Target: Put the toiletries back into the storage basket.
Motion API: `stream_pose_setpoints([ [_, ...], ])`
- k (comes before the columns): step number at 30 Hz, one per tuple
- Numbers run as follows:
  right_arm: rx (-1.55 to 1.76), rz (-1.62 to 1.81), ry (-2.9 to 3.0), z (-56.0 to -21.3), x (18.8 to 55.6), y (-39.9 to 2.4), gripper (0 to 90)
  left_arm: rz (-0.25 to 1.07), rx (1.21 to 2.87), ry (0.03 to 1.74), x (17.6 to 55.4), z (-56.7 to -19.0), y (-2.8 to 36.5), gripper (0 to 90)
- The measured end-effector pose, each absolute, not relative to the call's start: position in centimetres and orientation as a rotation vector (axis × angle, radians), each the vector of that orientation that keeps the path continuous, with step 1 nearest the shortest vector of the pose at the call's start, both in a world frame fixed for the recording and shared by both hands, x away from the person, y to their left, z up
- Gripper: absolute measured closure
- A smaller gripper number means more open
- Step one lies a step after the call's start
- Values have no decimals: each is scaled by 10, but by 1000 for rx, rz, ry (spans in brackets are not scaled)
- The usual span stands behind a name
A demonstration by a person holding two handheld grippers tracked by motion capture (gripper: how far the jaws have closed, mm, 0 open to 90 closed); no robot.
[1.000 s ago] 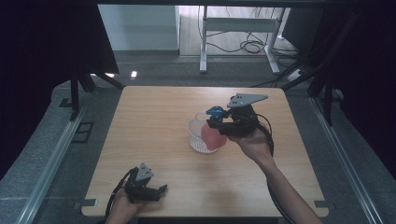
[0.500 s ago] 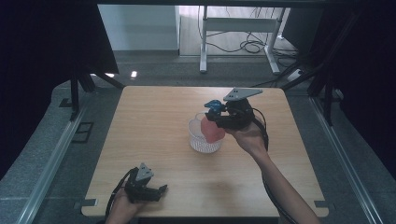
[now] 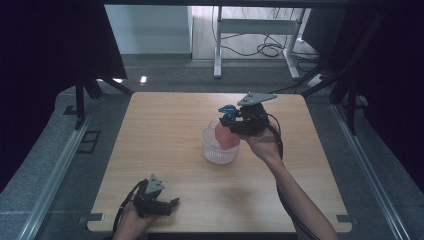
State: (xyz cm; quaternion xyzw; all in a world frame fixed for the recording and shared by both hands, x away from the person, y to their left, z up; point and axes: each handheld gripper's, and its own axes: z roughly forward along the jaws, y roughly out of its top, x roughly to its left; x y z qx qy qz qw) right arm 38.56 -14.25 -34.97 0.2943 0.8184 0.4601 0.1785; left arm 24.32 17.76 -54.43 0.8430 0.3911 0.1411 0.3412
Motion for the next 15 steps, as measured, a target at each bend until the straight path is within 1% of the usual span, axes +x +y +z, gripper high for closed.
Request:
stream_pose_setpoints([
  [15, 852, 1276, 2334, -365, 396, -135, 526, 365, 2189, 1019, 243, -544, 177, 104],
])
